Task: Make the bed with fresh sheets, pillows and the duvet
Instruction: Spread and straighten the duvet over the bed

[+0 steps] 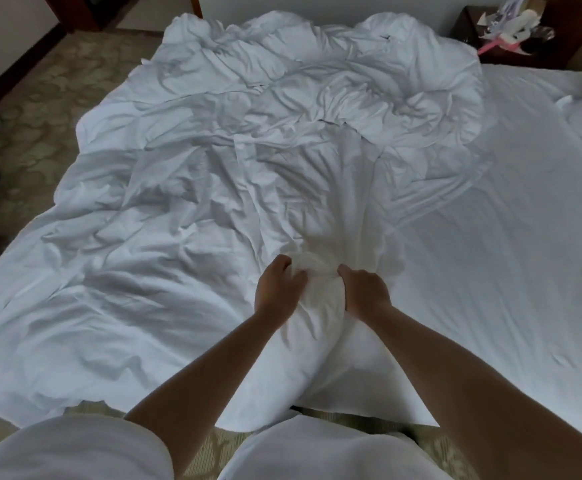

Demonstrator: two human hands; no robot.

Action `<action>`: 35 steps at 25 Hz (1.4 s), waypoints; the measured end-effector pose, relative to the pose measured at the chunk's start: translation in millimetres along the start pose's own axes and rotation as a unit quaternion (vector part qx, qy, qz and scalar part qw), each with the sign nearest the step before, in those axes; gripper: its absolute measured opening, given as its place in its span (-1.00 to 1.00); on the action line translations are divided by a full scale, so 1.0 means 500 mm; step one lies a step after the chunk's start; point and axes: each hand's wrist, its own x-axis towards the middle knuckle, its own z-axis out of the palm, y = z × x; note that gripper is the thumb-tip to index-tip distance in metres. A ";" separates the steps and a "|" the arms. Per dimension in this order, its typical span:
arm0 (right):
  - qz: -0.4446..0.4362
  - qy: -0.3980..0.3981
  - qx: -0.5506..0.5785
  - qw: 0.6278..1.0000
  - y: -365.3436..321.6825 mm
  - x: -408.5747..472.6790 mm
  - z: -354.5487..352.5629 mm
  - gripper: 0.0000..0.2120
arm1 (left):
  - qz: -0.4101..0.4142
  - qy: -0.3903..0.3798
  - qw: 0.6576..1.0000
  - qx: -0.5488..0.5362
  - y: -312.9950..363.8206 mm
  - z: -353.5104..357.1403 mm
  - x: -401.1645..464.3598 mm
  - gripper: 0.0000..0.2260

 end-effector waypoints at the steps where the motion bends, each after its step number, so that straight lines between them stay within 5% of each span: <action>1: 0.008 0.003 0.010 1.000 0.002 0.002 -0.010 -0.81 | 0.023 0.022 0.998 0.050 -0.011 0.009 -0.018 -0.72; 5: 0.013 0.038 0.031 0.999 0.017 -0.008 -0.034 -0.80 | 0.144 0.091 0.965 0.197 -0.020 0.072 -0.097 -0.14; 8: -0.033 0.060 0.005 0.998 0.056 -0.045 -0.048 -0.72 | 0.156 0.005 0.927 0.342 -0.028 0.106 -0.146 -0.03; 12: -0.155 -0.003 -0.083 0.984 0.125 -0.107 -0.073 -0.73 | 0.030 -0.022 0.944 0.328 -0.003 0.145 -0.234 -0.15; 17: -0.191 -0.036 -0.158 0.968 0.208 -0.168 -0.047 -0.72 | -0.025 -0.059 0.915 0.397 0.043 0.207 -0.303 -0.29; 20: -0.261 -0.096 -0.296 0.914 0.249 -0.217 -0.002 -0.71 | -0.082 -0.097 0.895 0.427 0.052 0.273 -0.379 -0.43; 23: -0.290 -0.126 -0.336 0.887 0.299 -0.264 -0.016 -0.70 | -0.048 -0.128 0.879 0.457 0.092 0.283 -0.402 -0.52; 30: -0.265 0.071 -0.151 0.950 0.311 -0.260 -0.197 -0.74 | -0.013 0.090 0.911 0.402 0.216 0.173 -0.343 -0.67; 32: -0.282 0.005 -0.201 0.938 0.326 -0.298 -0.109 -0.73 | -0.068 0.008 0.922 0.382 0.147 0.252 -0.386 -0.66; 35: -0.337 -0.140 -0.331 0.870 0.376 -0.377 0.060 -0.71 | -0.129 -0.095 0.914 0.373 0.035 0.367 -0.451 -0.69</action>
